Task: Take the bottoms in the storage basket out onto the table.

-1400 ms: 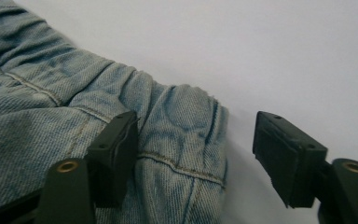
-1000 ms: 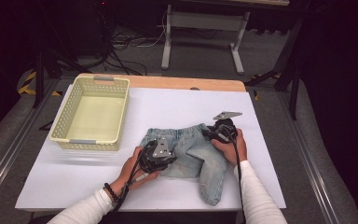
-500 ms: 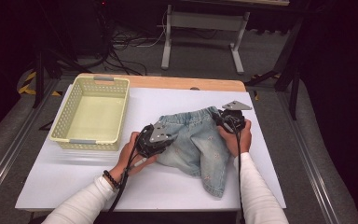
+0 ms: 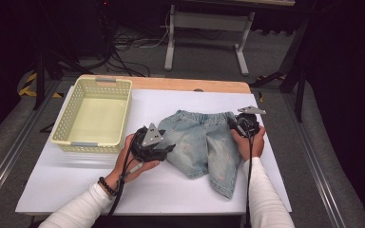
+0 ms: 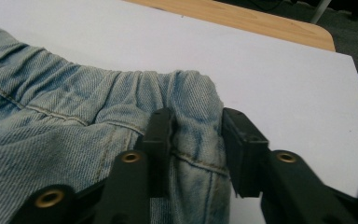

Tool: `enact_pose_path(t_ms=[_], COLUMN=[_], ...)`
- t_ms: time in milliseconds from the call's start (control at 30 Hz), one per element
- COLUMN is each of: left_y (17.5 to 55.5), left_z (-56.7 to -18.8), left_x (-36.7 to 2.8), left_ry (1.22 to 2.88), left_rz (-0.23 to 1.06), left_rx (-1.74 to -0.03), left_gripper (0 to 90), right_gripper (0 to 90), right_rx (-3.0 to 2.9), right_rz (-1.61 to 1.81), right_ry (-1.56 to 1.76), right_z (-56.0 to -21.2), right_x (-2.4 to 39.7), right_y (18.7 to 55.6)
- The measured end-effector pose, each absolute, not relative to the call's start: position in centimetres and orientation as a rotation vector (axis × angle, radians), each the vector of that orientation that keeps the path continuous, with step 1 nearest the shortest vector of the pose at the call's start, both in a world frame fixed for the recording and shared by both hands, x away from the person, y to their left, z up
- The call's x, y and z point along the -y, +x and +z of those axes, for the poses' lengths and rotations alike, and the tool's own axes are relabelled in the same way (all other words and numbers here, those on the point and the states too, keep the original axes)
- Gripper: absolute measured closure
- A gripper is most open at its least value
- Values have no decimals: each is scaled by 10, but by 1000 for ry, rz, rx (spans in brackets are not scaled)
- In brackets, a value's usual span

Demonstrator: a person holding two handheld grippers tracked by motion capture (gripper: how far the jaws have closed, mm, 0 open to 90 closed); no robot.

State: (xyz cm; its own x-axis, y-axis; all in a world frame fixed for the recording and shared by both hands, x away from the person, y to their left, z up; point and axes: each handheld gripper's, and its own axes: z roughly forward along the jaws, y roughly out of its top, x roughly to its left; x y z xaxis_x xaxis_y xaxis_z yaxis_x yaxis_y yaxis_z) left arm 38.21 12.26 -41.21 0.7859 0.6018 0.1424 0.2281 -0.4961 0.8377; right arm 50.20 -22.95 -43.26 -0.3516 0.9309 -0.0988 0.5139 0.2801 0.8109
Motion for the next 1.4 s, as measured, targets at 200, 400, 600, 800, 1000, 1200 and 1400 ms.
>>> enact_pose_path(t_ms=[200, 400, 600, 800, 1000, 1200, 1400], left_y=[378, 392, 399, 407, 412, 408, 394], left_z=[-438, -455, -460, -460, -458, -453, -424], left_x=[-121, -117, -109, -102, -99, -103, -117], left_ry=[2171, 2196, 2212, 2222, 2204, 2188, 2087], left_rz=[477, 414, 424, 436, 434, 439, 490], left_rx=[-674, -747, -784, -809, -766, -740, -690], left_gripper=[266, 240, 258, 386, 703, 832, 842], right_gripper=[489, 382, 348, 391, 600, 780, 839], right_rx=[-1957, -1970, -2026, -2067, -2109, -2103, -2026], right_rz=[971, 1015, 979, 913, 975, 968, 935], right_ry=[1284, 1299, 1361, 1387, 1402, 1395, 1323], right_z=[-434, -436, -448, -456, -456, -456, -444], right_x=[233, 241, 252, 252, 254, 256, 260], right_y=[481, 445, 417, 415, 416, 414, 407])
